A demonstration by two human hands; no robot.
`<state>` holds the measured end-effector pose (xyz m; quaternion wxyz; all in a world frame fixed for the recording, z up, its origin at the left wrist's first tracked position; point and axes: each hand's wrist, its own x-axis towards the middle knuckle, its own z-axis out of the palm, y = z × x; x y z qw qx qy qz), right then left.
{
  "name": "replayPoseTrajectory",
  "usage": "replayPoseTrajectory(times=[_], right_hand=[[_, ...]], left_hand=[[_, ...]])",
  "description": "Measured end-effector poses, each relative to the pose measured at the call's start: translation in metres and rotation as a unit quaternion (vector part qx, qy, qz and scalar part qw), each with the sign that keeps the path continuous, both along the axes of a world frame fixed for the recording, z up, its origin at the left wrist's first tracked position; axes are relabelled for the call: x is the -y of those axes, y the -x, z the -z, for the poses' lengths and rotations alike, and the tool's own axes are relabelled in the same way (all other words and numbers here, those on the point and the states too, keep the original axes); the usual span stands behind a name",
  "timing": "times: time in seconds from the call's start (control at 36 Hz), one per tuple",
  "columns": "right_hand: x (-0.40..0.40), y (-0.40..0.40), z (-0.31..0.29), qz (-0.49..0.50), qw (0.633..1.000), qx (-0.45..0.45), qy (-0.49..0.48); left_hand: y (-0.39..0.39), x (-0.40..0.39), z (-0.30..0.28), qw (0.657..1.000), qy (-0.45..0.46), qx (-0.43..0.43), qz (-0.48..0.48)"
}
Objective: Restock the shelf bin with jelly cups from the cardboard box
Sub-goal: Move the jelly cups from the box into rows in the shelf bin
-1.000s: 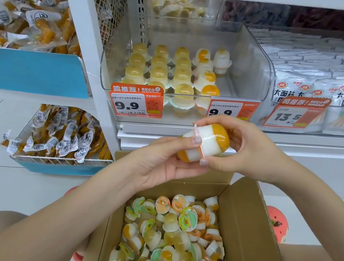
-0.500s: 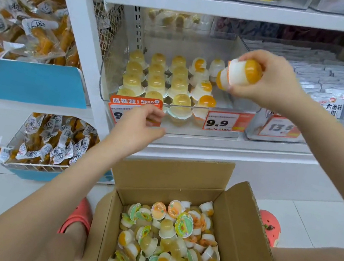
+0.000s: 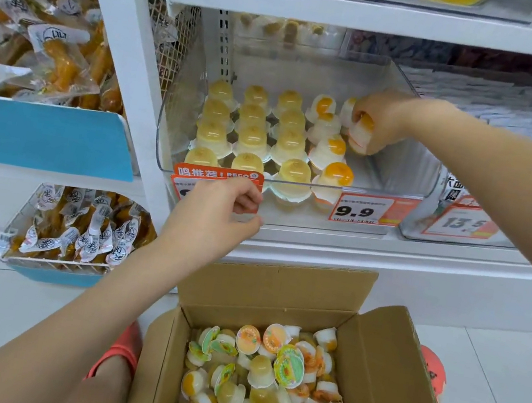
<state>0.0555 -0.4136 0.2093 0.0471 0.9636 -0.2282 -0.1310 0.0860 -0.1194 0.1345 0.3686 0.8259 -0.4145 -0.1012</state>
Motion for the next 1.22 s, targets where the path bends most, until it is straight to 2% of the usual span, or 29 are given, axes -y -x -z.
replayPoseTrajectory(times=[0.28, 0.58, 0.83, 1.03, 1.22], right_hand=[[0.012, -0.008, 0.019, -0.021, 1.0, 0.013, -0.001], [0.019, -0.013, 0.028, 0.003, 0.999, 0.01, -0.03], [0.018, -0.016, 0.033, -0.02, 1.0, -0.01, -0.001], [0.017, -0.015, 0.041, -0.002, 1.0, 0.022, 0.004], [0.02, -0.019, 0.044, 0.044, 0.996, 0.063, -0.049]], left_hand=[[0.001, 0.006, -0.005, 0.999, -0.002, 0.018, -0.047], [0.002, 0.006, -0.003, 0.999, 0.002, 0.02, -0.043], [0.002, 0.005, -0.002, 0.999, 0.007, 0.023, -0.036], [0.002, 0.005, -0.001, 0.999, 0.005, 0.029, -0.041], [0.001, 0.005, -0.001, 0.998, 0.007, 0.036, -0.042]])
